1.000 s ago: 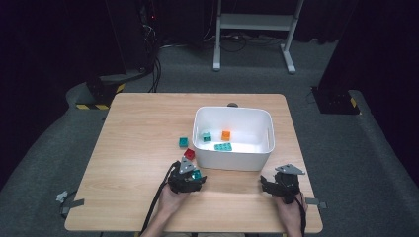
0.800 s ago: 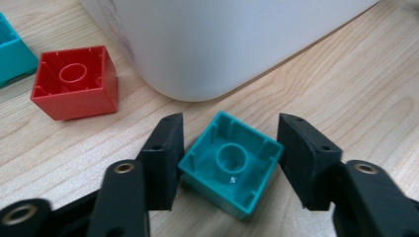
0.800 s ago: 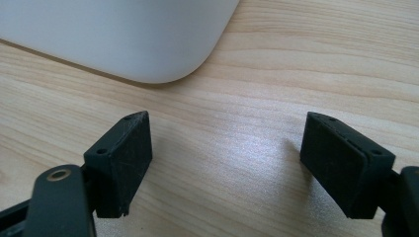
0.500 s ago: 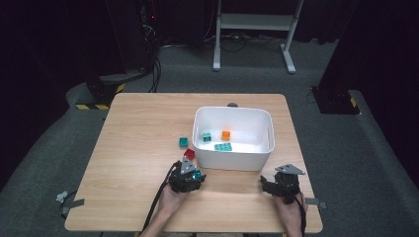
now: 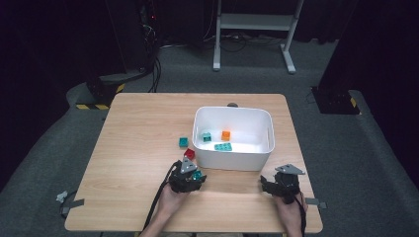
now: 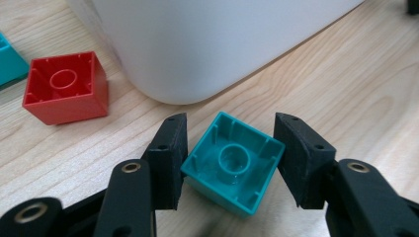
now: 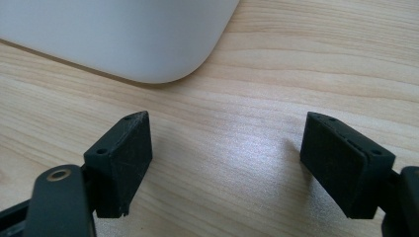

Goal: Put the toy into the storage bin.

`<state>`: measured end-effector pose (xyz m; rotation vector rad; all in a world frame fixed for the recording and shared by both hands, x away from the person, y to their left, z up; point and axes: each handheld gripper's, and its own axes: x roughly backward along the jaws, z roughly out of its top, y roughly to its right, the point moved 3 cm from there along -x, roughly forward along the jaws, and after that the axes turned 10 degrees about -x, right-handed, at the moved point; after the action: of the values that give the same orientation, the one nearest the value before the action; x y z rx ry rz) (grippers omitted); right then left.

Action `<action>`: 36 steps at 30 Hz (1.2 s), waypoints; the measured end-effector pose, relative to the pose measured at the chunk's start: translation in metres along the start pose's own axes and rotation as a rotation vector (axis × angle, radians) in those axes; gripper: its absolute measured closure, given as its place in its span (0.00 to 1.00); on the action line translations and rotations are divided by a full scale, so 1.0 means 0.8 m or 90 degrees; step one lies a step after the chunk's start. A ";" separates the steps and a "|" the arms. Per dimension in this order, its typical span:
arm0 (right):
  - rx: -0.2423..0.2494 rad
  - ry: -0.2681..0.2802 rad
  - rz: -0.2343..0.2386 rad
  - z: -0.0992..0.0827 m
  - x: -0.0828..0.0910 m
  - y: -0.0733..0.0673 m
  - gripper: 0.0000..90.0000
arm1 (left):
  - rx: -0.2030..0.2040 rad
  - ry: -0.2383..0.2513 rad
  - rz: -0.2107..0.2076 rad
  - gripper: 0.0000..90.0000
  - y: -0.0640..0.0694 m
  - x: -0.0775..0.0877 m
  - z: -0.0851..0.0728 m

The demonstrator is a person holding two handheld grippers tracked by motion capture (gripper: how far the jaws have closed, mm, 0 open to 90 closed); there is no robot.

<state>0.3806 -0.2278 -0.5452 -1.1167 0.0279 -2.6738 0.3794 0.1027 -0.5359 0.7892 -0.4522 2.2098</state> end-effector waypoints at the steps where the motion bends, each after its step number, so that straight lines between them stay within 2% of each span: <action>1: 0.000 0.000 0.000 0.000 0.000 0.000 0.22 | -0.002 -0.004 0.000 0.54 0.000 0.002 0.001; 8: 0.000 0.000 0.000 0.000 0.000 0.000 0.22 | 0.013 0.012 -0.012 0.54 -0.005 0.015 0.007; 15: 0.000 0.000 0.000 0.000 0.000 0.000 0.22 | 0.016 0.009 -0.025 0.54 -0.009 0.023 0.009; 17: 0.000 0.000 0.000 0.000 0.000 0.000 0.22 | 0.010 0.003 -0.025 0.54 -0.010 0.021 0.008; 18: 0.000 0.000 0.000 0.000 0.000 0.000 0.22 | 0.011 0.002 -0.026 0.54 -0.011 0.021 0.007; 19: 0.000 0.000 0.000 0.000 0.000 0.000 0.22 | 0.023 0.004 -0.029 0.54 -0.011 0.021 0.006; 22: 0.000 0.000 0.000 0.000 0.000 0.000 0.22 | 0.020 0.009 -0.026 0.54 -0.013 0.024 0.006; 25: 0.000 0.000 -0.001 0.000 0.000 0.000 0.22 | 0.028 0.010 -0.027 0.54 -0.016 0.030 0.008; 26: 0.000 0.000 -0.001 0.000 0.000 0.000 0.22 | 0.017 0.010 -0.017 0.54 -0.017 0.034 0.011; 27: 0.000 0.000 0.000 0.000 0.000 0.000 0.22 | 0.017 0.017 -0.012 0.54 -0.018 0.037 0.012; 30: 0.000 0.000 0.000 -0.001 0.001 0.000 0.22 | 0.029 0.029 -0.015 0.54 -0.020 0.049 0.013; 31: 0.000 0.000 0.000 -0.001 0.001 0.000 0.22 | 0.025 0.031 -0.014 0.54 -0.021 0.053 0.013; 34: 0.001 0.000 0.000 -0.001 0.001 0.000 0.22 | 0.019 0.021 -0.009 0.54 -0.026 0.062 0.014; 36: 0.001 0.000 0.000 -0.001 0.001 0.000 0.22 | 0.019 0.026 -0.009 0.54 -0.032 0.068 0.017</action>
<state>0.3799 -0.2279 -0.5452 -1.1169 0.0266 -2.6735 0.3740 0.1410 -0.4876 0.7601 -0.3935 2.2192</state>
